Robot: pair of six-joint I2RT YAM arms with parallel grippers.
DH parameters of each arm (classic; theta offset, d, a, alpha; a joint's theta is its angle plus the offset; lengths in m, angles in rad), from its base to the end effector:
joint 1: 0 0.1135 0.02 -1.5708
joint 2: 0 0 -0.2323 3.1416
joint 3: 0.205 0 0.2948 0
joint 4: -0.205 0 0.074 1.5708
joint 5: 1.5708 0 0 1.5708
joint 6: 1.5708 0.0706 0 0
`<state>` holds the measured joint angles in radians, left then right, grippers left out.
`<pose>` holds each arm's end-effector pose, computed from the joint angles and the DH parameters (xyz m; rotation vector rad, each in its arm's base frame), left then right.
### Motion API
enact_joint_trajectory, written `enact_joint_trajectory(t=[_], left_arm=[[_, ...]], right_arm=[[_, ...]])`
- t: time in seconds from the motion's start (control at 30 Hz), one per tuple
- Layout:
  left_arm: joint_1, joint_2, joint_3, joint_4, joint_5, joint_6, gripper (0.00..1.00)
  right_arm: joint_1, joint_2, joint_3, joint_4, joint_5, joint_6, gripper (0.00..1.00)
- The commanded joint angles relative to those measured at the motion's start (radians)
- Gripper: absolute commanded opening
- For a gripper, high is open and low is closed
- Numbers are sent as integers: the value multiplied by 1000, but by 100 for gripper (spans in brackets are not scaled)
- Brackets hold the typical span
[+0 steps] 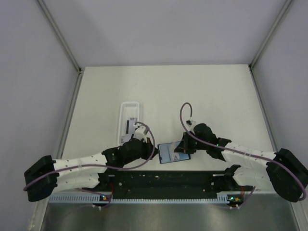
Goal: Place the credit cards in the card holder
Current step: Turn over the card slot in the card holder.
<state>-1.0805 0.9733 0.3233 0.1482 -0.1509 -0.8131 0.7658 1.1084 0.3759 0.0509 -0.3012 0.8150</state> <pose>0.1419 -0.2433 0.1095 0.1978 2.2167 -0.9699 0.1880 0.2098 0.0839 -0.1187 2.4948 1.1093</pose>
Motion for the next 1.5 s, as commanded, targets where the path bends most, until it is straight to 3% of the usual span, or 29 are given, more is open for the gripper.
enact_joint_trajectory(t=[0.0,0.5,1.0,1.47], left_arm=[[5,18,-9,28,-18,-3,0],[7,212,-6,85,-36,-51,0],[14,283,33,111,-22,-35,0],[27,306,43,114,-10,-28,0]], right_arm=[[9,44,38,72,5,3,0],[-19,-2,104,-49,11,-37,0],[-68,-27,97,-132,11,-80,0],[-118,-71,-5,-24,-23,-77,0]])
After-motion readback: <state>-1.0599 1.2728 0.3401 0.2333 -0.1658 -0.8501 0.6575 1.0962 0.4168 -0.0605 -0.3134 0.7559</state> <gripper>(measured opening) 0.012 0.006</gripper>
